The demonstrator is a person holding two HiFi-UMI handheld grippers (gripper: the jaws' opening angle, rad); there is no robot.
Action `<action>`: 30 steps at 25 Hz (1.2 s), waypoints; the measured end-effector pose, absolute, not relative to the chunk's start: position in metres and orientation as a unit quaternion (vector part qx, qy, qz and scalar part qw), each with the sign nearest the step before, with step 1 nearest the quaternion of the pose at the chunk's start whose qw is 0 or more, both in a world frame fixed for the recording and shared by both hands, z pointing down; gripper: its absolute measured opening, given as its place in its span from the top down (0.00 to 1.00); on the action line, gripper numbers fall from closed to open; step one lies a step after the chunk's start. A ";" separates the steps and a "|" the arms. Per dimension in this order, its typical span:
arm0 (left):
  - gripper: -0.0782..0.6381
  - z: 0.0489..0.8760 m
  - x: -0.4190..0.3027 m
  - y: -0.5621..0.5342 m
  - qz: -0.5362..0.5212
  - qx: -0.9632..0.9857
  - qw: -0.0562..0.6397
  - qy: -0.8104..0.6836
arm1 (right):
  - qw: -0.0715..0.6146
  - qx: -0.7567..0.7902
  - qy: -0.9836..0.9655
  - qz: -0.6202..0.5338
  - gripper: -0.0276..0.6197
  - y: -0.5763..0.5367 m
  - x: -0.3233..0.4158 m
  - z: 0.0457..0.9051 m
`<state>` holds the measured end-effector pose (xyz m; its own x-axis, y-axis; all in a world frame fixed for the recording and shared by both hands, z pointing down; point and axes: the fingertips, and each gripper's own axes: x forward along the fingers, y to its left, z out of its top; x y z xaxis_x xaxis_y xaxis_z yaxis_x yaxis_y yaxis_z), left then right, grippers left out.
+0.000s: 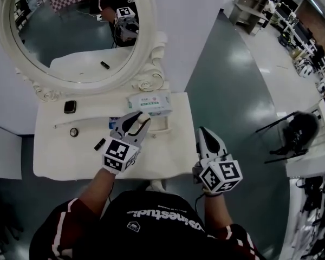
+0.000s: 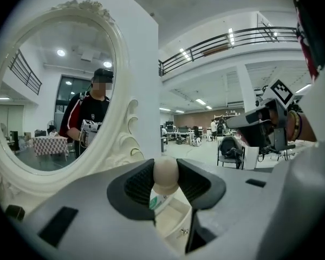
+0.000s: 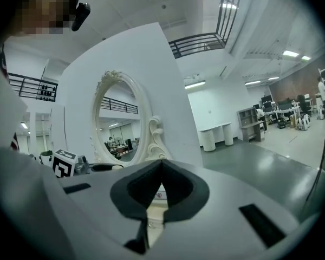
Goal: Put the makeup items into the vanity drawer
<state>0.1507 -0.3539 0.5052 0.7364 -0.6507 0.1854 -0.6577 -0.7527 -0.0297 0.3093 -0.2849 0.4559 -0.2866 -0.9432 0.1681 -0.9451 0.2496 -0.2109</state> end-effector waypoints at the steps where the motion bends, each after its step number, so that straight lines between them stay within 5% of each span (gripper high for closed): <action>1: 0.71 0.511 0.153 -0.356 0.095 0.930 0.021 -0.353 | 0.006 0.595 -0.792 0.138 0.95 -0.286 0.310 0.459; 30: 0.71 0.661 0.179 -0.380 0.200 0.895 0.072 -0.392 | 0.041 0.565 -0.805 0.175 0.95 -0.306 0.329 0.504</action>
<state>0.1792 -0.3800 0.6612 0.6132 -0.6726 0.4143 -0.7303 -0.6826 -0.0272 0.3287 -0.3061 0.5039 -0.3588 -0.8954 0.2636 -0.9240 0.3007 -0.2361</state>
